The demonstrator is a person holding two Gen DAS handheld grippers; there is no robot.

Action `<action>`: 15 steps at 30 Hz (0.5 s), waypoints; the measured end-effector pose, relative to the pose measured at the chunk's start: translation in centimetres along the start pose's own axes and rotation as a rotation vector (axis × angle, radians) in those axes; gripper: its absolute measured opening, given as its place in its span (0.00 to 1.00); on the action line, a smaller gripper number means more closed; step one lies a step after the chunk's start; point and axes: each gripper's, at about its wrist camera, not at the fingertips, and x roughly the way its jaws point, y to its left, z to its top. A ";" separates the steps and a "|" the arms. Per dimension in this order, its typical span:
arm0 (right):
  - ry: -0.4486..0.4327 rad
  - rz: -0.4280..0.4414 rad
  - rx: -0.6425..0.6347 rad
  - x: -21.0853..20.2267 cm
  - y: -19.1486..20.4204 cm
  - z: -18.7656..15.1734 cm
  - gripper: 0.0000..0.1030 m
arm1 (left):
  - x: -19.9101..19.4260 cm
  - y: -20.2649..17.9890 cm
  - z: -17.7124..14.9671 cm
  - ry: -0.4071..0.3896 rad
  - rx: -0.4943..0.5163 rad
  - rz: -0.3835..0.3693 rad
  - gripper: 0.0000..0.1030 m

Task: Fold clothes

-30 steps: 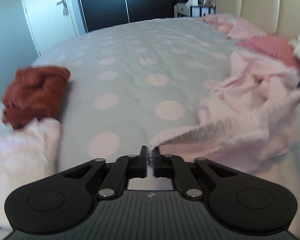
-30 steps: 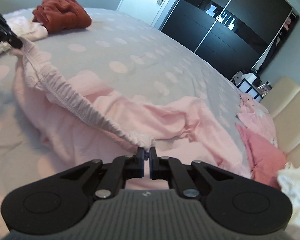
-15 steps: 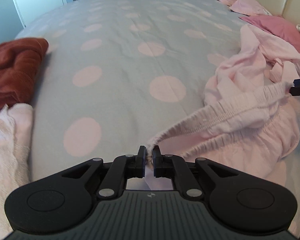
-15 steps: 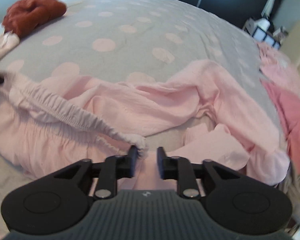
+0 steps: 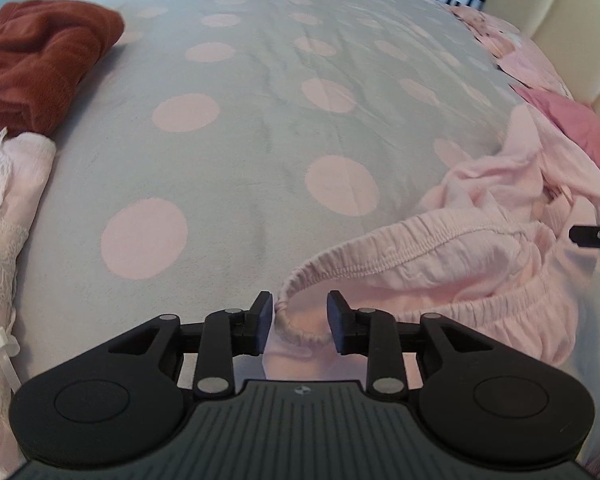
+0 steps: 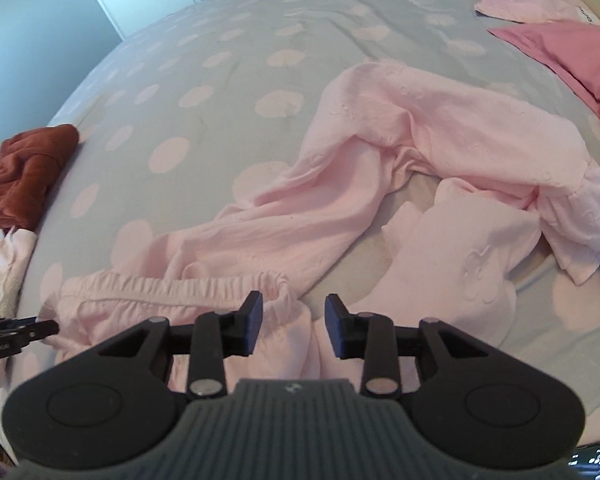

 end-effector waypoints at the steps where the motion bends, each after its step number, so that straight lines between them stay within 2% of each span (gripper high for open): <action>1: 0.010 0.001 0.008 0.6 0.1 0.2 0.37 | 0.2 0.2 0.1 0.005 -0.011 -0.002 0.28; 5: 0.043 0.021 0.042 2.6 0.5 0.9 0.37 | 0.9 0.9 0.2 0.027 -0.054 -0.006 0.34; 8: 0.066 -0.006 0.029 4.2 0.8 1.0 0.33 | 1.5 1.5 0.3 0.048 -0.086 -0.009 0.35; 9: 0.074 -0.009 0.028 4.6 0.8 1.0 0.15 | 1.6 1.6 0.2 0.053 -0.089 -0.016 0.35; 10: 0.081 -0.010 0.025 4.8 0.7 0.9 0.06 | 1.7 1.7 0.2 0.056 -0.089 -0.028 0.35; 12: 0.076 -0.019 -0.001 4.7 0.9 0.9 0.06 | 1.8 1.6 0.2 0.066 -0.078 -0.049 0.22; 15: 0.042 -0.031 -0.046 3.1 1.2 0.9 0.05 | 1.3 0.7 0.2 0.062 -0.023 -0.051 0.11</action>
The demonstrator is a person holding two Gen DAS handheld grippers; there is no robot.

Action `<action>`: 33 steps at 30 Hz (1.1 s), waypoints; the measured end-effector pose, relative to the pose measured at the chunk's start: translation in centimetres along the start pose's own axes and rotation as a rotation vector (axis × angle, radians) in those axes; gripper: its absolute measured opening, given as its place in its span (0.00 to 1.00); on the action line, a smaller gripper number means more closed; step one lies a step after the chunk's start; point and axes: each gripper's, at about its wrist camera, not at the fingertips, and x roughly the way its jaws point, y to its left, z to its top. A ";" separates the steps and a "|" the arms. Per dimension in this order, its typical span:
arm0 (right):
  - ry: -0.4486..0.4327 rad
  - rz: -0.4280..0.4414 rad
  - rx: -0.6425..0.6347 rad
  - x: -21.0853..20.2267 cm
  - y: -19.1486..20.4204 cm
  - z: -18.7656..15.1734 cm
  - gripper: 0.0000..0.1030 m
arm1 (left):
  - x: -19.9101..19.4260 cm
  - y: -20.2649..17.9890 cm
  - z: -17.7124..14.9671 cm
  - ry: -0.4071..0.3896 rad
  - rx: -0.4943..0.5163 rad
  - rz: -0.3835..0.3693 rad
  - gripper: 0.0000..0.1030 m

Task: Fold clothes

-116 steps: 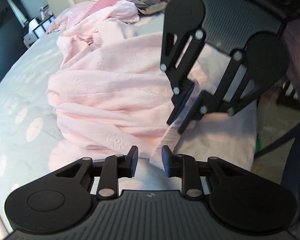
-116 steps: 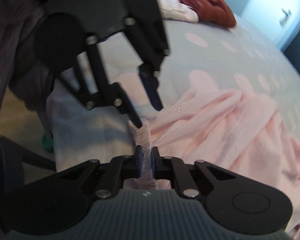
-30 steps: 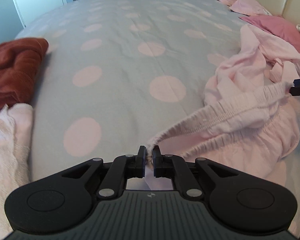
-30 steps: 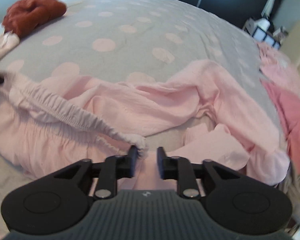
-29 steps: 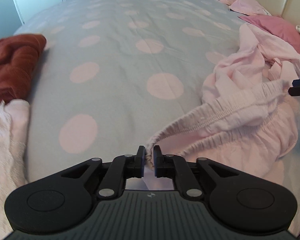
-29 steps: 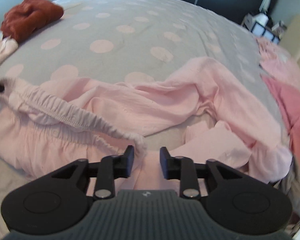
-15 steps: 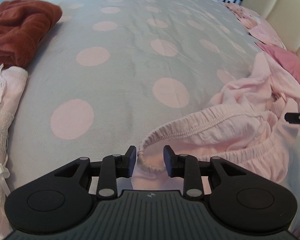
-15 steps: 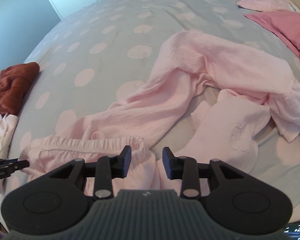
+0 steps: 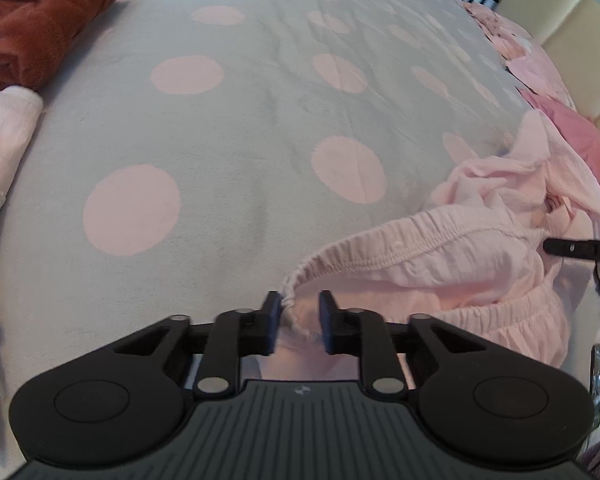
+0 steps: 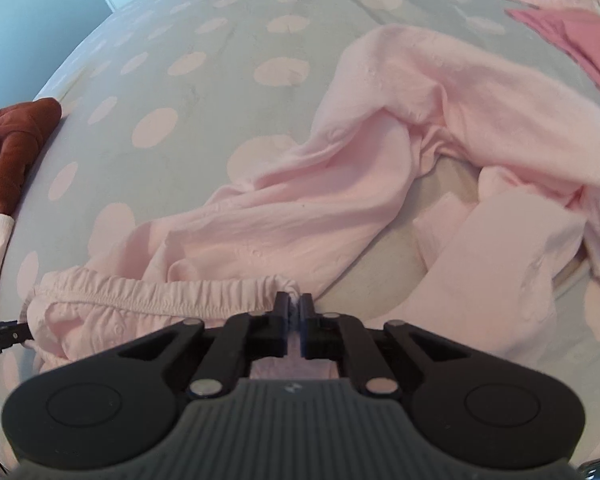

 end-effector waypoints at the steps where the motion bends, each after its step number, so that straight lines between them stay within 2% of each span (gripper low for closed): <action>1: -0.018 -0.002 -0.012 -0.8 0.1 0.0 0.05 | -0.4 -0.4 0.0 -0.013 0.021 0.007 0.09; 5: -0.093 -0.024 -0.056 -4.4 0.2 -0.6 0.05 | -2.8 -1.7 -0.3 -0.081 0.072 0.010 0.06; 10: -0.178 -0.022 -0.082 -9.0 0.0 -2.6 0.05 | -7.0 -2.7 -1.3 -0.188 0.070 -0.019 0.05; 12: -0.201 -0.015 -0.095 -10.6 0.1 -3.6 0.05 | -8.9 -3.2 -1.8 -0.238 0.073 -0.026 0.05; 16: -0.219 0.002 -0.112 -13.7 0.7 -5.9 0.05 | -12.6 -4.7 -3.0 -0.298 0.149 -0.002 0.05; 19: -0.214 -0.002 -0.125 -15.3 0.8 -8.3 0.05 | -13.4 -5.6 -5.1 -0.294 0.213 0.004 0.05; 22: -0.165 0.000 -0.114 -15.3 0.2 -11.2 0.05 | -13.4 -6.3 -7.6 -0.274 0.281 0.022 0.05; 28: 0.000 -0.017 -0.134 -12.1 -0.6 -17.8 0.05 | -10.3 -7.4 -12.5 -0.148 0.423 0.094 0.05; 31: 0.043 -0.033 -0.195 -10.9 -0.3 -20.1 0.05 | -8.5 -7.7 -14.7 -0.088 0.503 0.136 0.05; 33: 0.056 -0.037 -0.231 -10.2 -0.1 -21.1 0.06 | -7.5 -7.4 -15.7 -0.064 0.521 0.155 0.05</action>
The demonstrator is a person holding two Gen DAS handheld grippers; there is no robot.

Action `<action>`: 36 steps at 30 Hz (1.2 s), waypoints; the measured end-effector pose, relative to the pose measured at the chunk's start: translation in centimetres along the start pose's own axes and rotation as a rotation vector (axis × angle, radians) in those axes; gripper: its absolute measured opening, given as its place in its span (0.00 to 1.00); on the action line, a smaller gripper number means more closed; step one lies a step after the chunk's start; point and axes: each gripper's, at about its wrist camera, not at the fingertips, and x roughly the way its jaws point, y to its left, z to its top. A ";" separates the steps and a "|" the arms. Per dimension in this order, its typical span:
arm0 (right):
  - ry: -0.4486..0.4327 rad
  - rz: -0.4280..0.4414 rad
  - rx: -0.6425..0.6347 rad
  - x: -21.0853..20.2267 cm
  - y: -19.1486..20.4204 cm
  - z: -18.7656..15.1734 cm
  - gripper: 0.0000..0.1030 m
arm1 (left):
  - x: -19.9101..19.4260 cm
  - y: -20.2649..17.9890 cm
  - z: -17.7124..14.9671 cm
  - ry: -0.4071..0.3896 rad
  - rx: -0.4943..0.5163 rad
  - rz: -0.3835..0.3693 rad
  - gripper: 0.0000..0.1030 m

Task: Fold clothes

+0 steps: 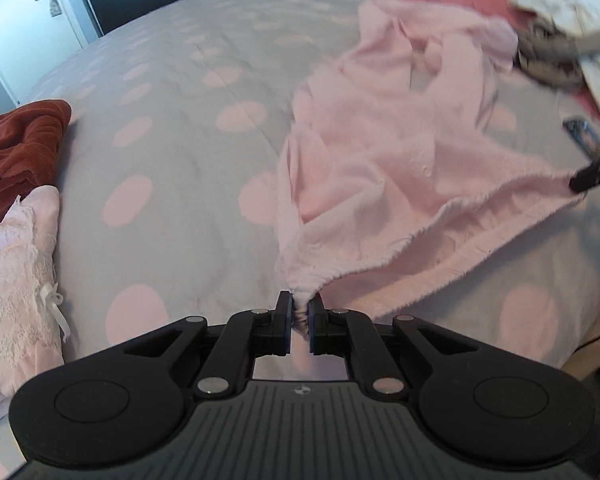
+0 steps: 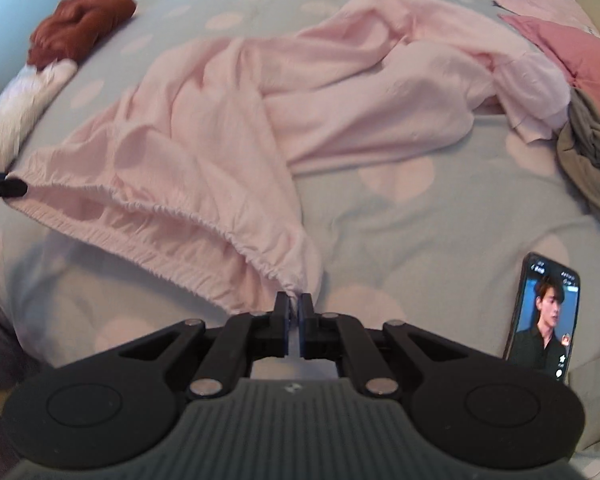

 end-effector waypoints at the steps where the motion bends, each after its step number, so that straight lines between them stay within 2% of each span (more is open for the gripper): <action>1: -0.001 -0.003 -0.018 0.2 0.2 -0.2 0.08 | 0.4 0.0 -0.3 0.007 0.000 -0.001 0.05; 4: -0.025 -0.061 -0.133 0.2 1.4 -0.3 0.26 | 0.9 -0.1 -1.0 0.023 0.004 0.010 0.05; 5: -0.044 -0.080 -0.179 0.0 2.0 -0.4 0.29 | 1.0 -0.1 -1.2 0.025 0.009 0.016 0.05; 9: -0.108 -0.131 -0.352 -0.3 4.0 -0.6 0.29 | 1.3 -0.2 -1.6 0.032 0.025 0.028 0.05; 14: -0.150 -0.129 -0.531 0.7 6.3 -1.4 0.29 | 1.8 -0.3 -1.9 0.040 0.042 0.039 0.05; 19: -0.149 -0.173 -0.688 2.3 8.1 -2.1 0.25 | 1.9 -0.1 -1.9 0.036 0.036 0.033 0.05; 20: -0.148 -0.188 -0.700 2.4 8.2 -2.2 0.13 | 1.9 -0.1 -2.0 0.035 0.033 0.033 0.05; 21: -0.146 -0.204 -0.709 2.4 8.2 -2.3 0.05 | 1.9 -0.1 -2.0 0.034 0.029 0.030 0.05; 26: -0.108 -0.232 -0.680 1.6 7.3 -2.6 0.04 | 1.7 -0.8 -2.2 0.032 0.073 0.018 0.06; 28: -0.097 -0.212 -0.646 1.5 6.8 -2.7 0.04 | 2.1 -1.4 -2.5 0.044 0.117 0.036 0.06; 32: -0.050 -0.208 -0.660 3.0 6.9 -3.5 0.04 | 2.7 -2.7 -2.8 0.051 0.218 0.075 0.06; 36: -0.056 -0.210 -0.667 3.4 6.7 -3.7 0.07 | 3.0 -3.4 -3.3 0.044 0.294 0.097 0.07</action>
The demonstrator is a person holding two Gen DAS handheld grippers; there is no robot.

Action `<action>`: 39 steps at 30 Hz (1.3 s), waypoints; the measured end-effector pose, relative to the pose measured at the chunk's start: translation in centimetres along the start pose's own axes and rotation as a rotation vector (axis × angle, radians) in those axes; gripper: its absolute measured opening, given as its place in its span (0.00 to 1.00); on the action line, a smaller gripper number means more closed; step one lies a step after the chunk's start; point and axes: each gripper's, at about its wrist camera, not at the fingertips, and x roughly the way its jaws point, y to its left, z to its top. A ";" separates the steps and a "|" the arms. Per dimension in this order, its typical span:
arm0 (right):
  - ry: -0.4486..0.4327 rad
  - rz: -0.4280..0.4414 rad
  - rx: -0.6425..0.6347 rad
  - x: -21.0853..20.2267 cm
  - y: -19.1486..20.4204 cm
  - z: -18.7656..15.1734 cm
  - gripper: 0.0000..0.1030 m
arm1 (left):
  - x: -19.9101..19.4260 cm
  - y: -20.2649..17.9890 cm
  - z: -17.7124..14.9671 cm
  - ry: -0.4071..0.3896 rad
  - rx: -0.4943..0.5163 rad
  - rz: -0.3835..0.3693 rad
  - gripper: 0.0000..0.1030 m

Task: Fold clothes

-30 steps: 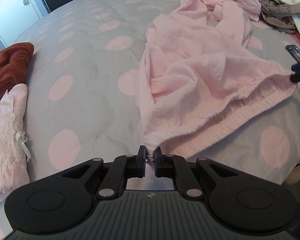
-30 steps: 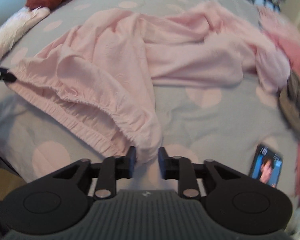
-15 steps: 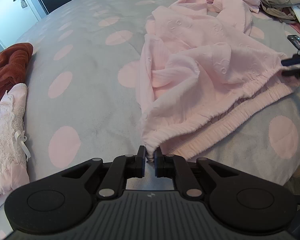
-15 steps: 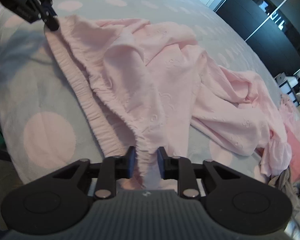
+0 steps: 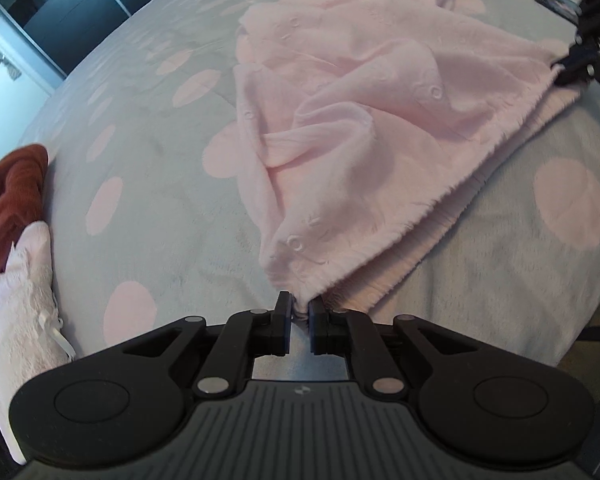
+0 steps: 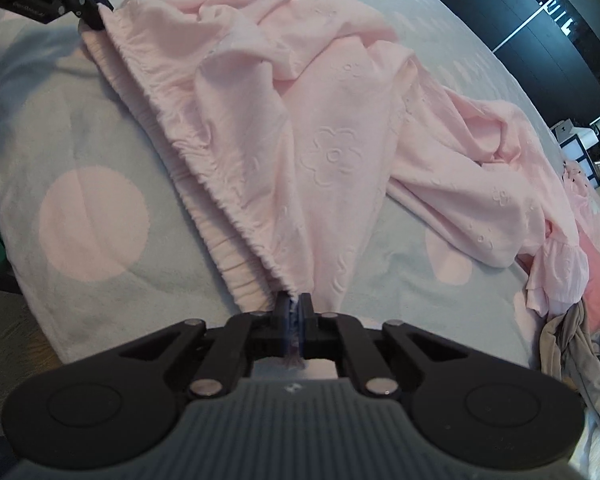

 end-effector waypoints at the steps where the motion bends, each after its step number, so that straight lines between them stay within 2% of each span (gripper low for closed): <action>1: 0.000 0.007 0.014 -0.2 -0.3 -0.1 0.08 | -0.3 0.0 -0.1 -0.010 0.009 0.001 0.09; 2: -0.004 0.015 0.025 -0.5 -0.5 -0.2 0.14 | -0.6 0.0 -0.2 -0.022 0.016 0.000 0.18; 3: -0.011 0.014 0.025 -0.9 -0.6 -0.3 0.27 | -1.0 0.0 -0.3 -0.034 0.030 0.001 0.30; 5: -0.042 -0.015 -0.013 -2.0 -0.3 -0.7 0.39 | -2.1 -0.5 -0.8 -0.068 0.082 0.008 0.44; 8: -0.105 -0.042 -0.093 -3.5 0.9 -1.1 0.41 | -3.5 -2.5 -1.5 -0.135 0.220 0.075 0.44; 10: -0.155 -0.046 -0.172 -4.2 2.1 -1.2 0.42 | -4.2 -4.6 -1.9 -0.204 0.364 0.119 0.45; 12: -0.181 -0.064 -0.278 -4.4 3.7 -1.4 0.48 | -4.3 -6.8 -2.6 -0.248 0.515 0.153 0.46; 14: -0.176 -0.074 -0.381 -4.0 5.1 -1.6 0.51 | -3.7 -8.9 -3.2 -0.251 0.635 0.167 0.46; 18: -0.154 -0.130 -0.496 -2.7 6.3 -1.9 0.52 | -1.5 -10.5 -3.6 -0.219 0.737 0.208 0.46; 23: -0.129 -0.164 -0.571 -1.1 6.5 -2.6 0.51 | 0.6 -10.6 -3.6 -0.214 0.768 0.254 0.46; 25: -0.133 -0.206 -0.616 -0.6 7.0 -3.1 0.50 | 1.1 -10.7 -3.5 -0.217 0.772 0.273 0.46; 26: -0.135 -0.231 -0.644 -0.3 7.2 -3.3 0.49 | 1.3 -10.8 -3.4 -0.220 0.775 0.283 0.43; 28: -0.138 -0.265 -0.688 0.0 7.6 -3.8 0.43 | 1.7 -10.8 -3.2 -0.211 0.771 0.282 0.30; 29: -0.137 -0.273 -0.704 0.1 7.7 -3.9 0.35 | 1.8 -10.8 -3.1 -0.206 0.769 0.288 0.25; 31: -0.141 -0.302 -0.743 0.3 8.1 -4.4 0.33 | 2.0 -10.7 -3.1 -0.207 0.765 0.303 0.21; 33: -0.148 -0.332 -0.762 0.5 8.2 -4.8 0.29 | 2.0 -10.4 -2.8 -0.205 0.735 0.303 0.09; 34: -0.146 -0.341 -0.756 0.7 8.1 -4.9 0.24 | 2.0 -10.2 -2.6 -0.204 0.713 0.304 0.08; 35: -0.143 -0.354 -0.746 0.8 7.9 -4.8 0.08 | 1.8 -9.9 -2.3 -0.209 0.686 0.303 0.05; 39: -0.181 -0.403 -0.635 -0.5 6.1 -3.5 0.08 | -0.9 -8.0 -0.4 -0.264 0.546 0.297 0.05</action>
